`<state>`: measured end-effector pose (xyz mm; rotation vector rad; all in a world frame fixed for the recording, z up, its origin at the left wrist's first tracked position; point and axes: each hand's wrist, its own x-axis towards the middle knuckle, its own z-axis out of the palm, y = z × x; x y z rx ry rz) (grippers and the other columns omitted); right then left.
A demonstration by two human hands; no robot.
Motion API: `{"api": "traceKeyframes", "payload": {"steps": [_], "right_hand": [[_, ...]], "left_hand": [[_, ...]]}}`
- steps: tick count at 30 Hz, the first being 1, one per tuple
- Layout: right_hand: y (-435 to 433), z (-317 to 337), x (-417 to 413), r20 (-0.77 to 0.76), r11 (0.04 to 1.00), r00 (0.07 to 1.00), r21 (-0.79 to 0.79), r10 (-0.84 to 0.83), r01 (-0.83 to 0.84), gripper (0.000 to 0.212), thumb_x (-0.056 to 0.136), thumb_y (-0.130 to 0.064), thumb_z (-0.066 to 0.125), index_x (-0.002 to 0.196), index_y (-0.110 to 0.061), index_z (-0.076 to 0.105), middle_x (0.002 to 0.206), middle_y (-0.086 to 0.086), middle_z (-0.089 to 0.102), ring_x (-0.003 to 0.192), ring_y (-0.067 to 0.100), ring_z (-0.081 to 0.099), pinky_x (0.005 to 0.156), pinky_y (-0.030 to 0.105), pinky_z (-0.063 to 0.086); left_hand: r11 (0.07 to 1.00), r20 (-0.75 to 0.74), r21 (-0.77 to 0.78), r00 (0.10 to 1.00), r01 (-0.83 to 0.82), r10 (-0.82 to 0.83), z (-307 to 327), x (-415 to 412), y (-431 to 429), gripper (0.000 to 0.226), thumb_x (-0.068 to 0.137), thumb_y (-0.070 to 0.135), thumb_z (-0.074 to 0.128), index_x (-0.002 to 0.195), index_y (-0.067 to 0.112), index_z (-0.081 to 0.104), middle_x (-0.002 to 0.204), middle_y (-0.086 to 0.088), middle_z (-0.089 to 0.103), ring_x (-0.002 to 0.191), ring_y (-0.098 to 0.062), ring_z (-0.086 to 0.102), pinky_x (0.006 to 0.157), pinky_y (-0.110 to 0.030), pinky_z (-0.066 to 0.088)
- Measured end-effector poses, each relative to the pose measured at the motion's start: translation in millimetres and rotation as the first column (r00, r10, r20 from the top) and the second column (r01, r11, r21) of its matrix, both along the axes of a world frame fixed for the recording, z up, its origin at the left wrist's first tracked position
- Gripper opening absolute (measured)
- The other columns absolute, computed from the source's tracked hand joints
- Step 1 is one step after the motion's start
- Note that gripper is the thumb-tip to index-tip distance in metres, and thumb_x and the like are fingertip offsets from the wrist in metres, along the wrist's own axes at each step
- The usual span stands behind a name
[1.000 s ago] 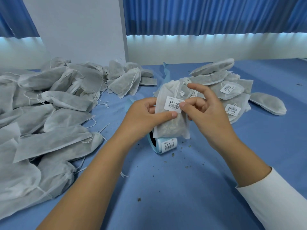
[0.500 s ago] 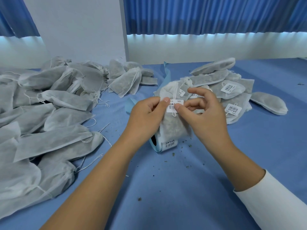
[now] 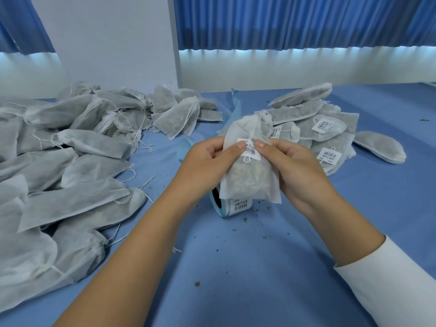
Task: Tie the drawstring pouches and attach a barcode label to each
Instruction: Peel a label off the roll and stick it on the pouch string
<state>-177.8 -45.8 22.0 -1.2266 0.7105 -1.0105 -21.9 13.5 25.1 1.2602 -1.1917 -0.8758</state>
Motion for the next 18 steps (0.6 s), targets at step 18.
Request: {"api": "traceKeyframes", "payload": {"steps": [18], "right_hand": [[3.7, 0.9, -0.7, -0.21, 0.985, 0.975, -0.167, -0.068, 0.033, 0.033, 0.089, -0.022, 0.065, 0.117, -0.026, 0.047, 0.079, -0.021, 0.07, 0.072, 0.0, 0.067, 0.057, 0.028, 0.056]], "left_hand": [[0.967, -0.034, -0.007, 0.967, -0.254, 0.254, -4.2, -1.2, -4.5, 0.019, 0.095, 0.029, 0.066, 0.088, 0.015, 0.076, 0.09, -0.013, 0.075, 0.076, -0.013, 0.066, 0.071, -0.034, 0.053]]}}
